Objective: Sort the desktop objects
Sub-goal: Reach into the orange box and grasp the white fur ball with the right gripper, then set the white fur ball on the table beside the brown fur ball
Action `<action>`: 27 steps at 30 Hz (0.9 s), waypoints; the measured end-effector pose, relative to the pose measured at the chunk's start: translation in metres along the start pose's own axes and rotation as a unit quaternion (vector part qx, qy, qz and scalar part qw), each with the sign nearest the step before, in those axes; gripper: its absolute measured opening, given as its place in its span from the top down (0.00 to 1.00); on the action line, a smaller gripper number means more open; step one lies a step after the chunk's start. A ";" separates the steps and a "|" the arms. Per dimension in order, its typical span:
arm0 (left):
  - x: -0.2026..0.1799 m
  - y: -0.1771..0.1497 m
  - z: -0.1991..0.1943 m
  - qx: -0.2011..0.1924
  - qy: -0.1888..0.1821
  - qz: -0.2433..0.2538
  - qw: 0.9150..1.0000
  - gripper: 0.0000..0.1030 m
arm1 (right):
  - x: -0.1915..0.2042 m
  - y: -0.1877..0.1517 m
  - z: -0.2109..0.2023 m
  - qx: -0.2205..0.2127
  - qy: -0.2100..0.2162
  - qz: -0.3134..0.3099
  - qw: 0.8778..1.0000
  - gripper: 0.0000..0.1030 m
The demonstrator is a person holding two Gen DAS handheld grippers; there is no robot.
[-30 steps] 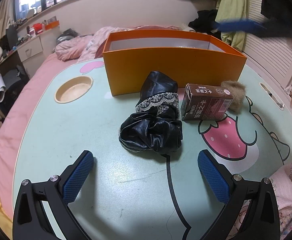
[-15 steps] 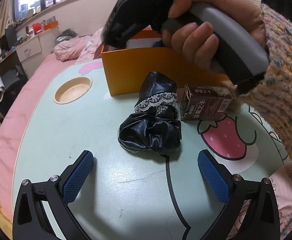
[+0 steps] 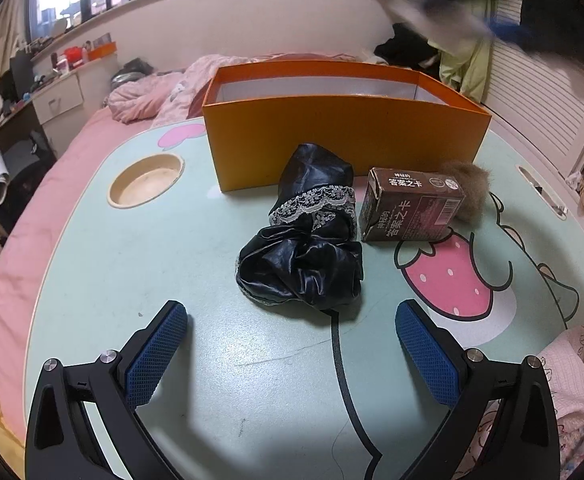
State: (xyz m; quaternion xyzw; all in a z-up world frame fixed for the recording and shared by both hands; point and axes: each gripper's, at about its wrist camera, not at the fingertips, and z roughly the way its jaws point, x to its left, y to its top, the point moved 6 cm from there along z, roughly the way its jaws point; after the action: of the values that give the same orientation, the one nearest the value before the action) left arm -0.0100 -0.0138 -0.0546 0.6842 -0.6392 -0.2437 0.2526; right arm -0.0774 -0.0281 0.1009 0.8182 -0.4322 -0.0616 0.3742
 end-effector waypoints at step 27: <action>0.001 0.002 0.001 -0.001 0.004 -0.004 1.000 0.00 | -0.021 -0.155 0.024 0.001 -0.116 -0.050 0.992 0.10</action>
State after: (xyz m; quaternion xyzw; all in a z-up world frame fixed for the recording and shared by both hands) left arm -0.0121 -0.0151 -0.0538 0.6872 -0.6356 -0.2426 0.2547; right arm 0.0019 0.0284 -0.0245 0.8265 -0.4309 -0.1746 0.3175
